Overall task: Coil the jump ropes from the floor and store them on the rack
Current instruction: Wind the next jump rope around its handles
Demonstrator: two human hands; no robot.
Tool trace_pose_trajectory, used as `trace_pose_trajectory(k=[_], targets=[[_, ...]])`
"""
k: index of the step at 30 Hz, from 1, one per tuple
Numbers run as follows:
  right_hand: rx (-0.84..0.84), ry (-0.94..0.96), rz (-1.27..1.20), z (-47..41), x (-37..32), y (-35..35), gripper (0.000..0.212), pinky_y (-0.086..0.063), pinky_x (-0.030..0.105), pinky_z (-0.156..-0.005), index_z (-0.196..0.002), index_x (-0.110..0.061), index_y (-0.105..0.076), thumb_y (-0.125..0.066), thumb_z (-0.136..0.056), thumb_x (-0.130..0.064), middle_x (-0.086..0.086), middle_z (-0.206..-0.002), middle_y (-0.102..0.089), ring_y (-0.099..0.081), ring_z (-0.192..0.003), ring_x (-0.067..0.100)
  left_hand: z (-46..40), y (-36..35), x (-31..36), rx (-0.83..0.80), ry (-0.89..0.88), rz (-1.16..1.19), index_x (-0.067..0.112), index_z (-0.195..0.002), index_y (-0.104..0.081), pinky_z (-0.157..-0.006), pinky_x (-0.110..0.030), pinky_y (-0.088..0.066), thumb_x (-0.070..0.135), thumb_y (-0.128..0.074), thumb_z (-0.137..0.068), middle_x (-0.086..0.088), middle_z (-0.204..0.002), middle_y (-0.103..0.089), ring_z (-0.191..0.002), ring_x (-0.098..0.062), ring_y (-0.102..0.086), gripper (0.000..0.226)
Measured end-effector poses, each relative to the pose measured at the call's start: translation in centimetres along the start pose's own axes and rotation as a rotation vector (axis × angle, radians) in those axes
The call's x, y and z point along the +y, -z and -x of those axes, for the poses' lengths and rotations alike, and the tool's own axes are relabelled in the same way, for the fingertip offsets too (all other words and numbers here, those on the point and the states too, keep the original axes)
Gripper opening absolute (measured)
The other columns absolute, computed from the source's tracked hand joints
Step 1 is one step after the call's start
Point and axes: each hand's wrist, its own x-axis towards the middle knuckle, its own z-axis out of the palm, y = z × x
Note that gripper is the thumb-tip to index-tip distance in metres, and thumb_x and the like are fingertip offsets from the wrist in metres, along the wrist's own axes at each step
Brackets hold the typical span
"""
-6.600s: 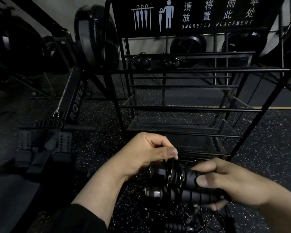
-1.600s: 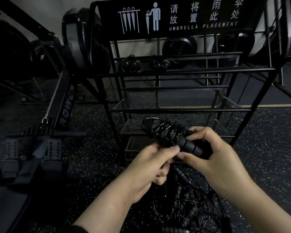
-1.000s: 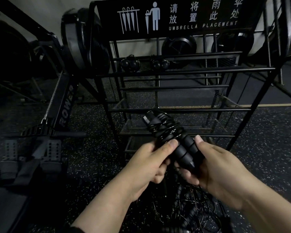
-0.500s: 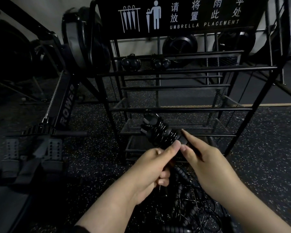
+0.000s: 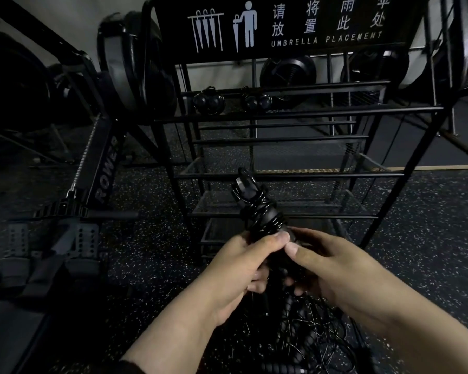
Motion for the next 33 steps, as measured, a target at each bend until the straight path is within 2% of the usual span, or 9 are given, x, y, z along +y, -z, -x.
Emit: trace_pose_trajectory(k=[5,9,12,15,18,22,27,31,33], targets=[[0.143,0.106,0.109,0.2,-0.6,-0.1,0.028,-0.055,0.027,-0.095,-0.113,-0.029,-0.072,-0.077,-0.086,-0.026,-0.01,-0.105,-0.078,-0.073,-0.101,0.006,-0.2,0.0,0.0,0.079,0.028,-0.072,0.026,-0.083,-0.075,-0.049,-0.025,-0.019,0.056,-0.072,-0.086,0.004,-0.074,-0.044,-0.054,-0.007,-0.026,0.031],[0.378,0.197,0.529,0.2,-0.6,-1.2,0.042,-0.043,0.003,-0.068,-0.109,-0.042,-0.058,-0.086,-0.078,-0.035,-0.036,-0.093,-0.067,-0.063,-0.082,-0.015,-0.6,-0.3,-0.4,0.102,0.03,-0.082,0.024,-0.069,-0.071,-0.042,-0.018,-0.024,0.058,-0.074,-0.079,0.004,-0.07,-0.038,-0.053,-0.008,-0.025,0.036],[0.293,0.166,0.389,-0.1,-0.3,-0.7,0.052,-0.046,0.009,-0.074,-0.11,-0.039,-0.054,-0.089,-0.073,-0.035,-0.029,-0.096,-0.071,-0.066,-0.085,-0.009,-0.5,-0.2,-0.2,0.07,0.004,-0.073,0.024,-0.079,-0.067,-0.042,-0.016,-0.023,0.047,-0.072,-0.088,0.007,-0.067,-0.038,-0.052,-0.006,-0.025,0.025],[0.056,0.042,0.009,0.1,-0.5,-0.1,0.051,-0.058,0.042,-0.081,-0.123,-0.025,-0.059,-0.086,-0.08,-0.031,0.008,-0.105,-0.076,-0.072,-0.087,0.029,-0.2,-0.2,0.1,0.033,-0.007,-0.057,0.02,-0.091,-0.064,-0.045,-0.018,-0.02,0.038,-0.067,-0.094,0.01,-0.064,-0.041,-0.05,-0.004,-0.027,0.019],[-0.002,0.055,0.037,0.6,-1.0,-0.4,0.029,-0.057,0.029,-0.065,-0.121,-0.017,-0.064,-0.069,-0.093,-0.021,0.011,-0.09,-0.075,-0.069,-0.072,0.025,-0.1,0.0,0.4,0.032,0.025,-0.049,0.022,-0.087,-0.062,-0.046,-0.02,-0.018,0.039,-0.069,-0.092,0.006,-0.066,-0.039,-0.05,-0.005,-0.026,0.019],[0.146,0.194,0.399,0.8,-1.6,-0.2,0.019,-0.04,0.006,-0.05,-0.116,-0.028,-0.066,-0.066,-0.098,-0.021,-0.014,-0.071,-0.071,-0.058,-0.051,-0.004,-0.5,0.5,0.3,0.117,0.055,-0.2,0.019,-0.1,-0.068,-0.044,-0.021,-0.022,0.052,-0.071,-0.088,0.009,-0.064,-0.046,-0.049,-0.005,-0.028,0.035],[0.234,0.243,0.607,0.3,-1.0,-0.3,0.027,-0.041,0.007,-0.059,-0.117,-0.043,-0.059,-0.065,-0.099,-0.025,-0.029,-0.089,-0.072,-0.063,-0.067,-0.013,-0.6,0.7,0.3,0.141,0.045,-0.365,0.018,-0.088,-0.068,-0.044,-0.018,-0.033,0.037,-0.072,-0.094,0.016,-0.054,-0.057,-0.046,0.0,-0.046,0.021],[0.243,0.174,0.675,0.1,-0.7,-0.2,0.033,-0.037,0.01,-0.045,-0.123,-0.048,-0.055,-0.064,-0.099,-0.026,-0.026,-0.076,-0.07,-0.055,-0.048,-0.006,-1.0,1.7,0.3,0.169,0.014,-0.751,0.018,-0.093,-0.075,-0.076,-0.046,-0.058,0.037,-0.07,-0.092,-0.002,-0.087,-0.078,-0.083,-0.023,-0.074,0.02],[0.256,0.131,0.729,0.0,-0.6,0.4,0.045,-0.035,0.012,-0.042,-0.134,-0.052,-0.05,-0.064,-0.099,-0.028,-0.017,-0.073,-0.07,-0.054,-0.045,-0.003,-0.8,2.2,0.5,0.2,-0.002,-1.019,0.024,-0.089,-0.074,-0.076,-0.042,-0.058,0.039,-0.067,-0.092,0.003,-0.081,-0.075,-0.078,-0.017,-0.071,0.017]])
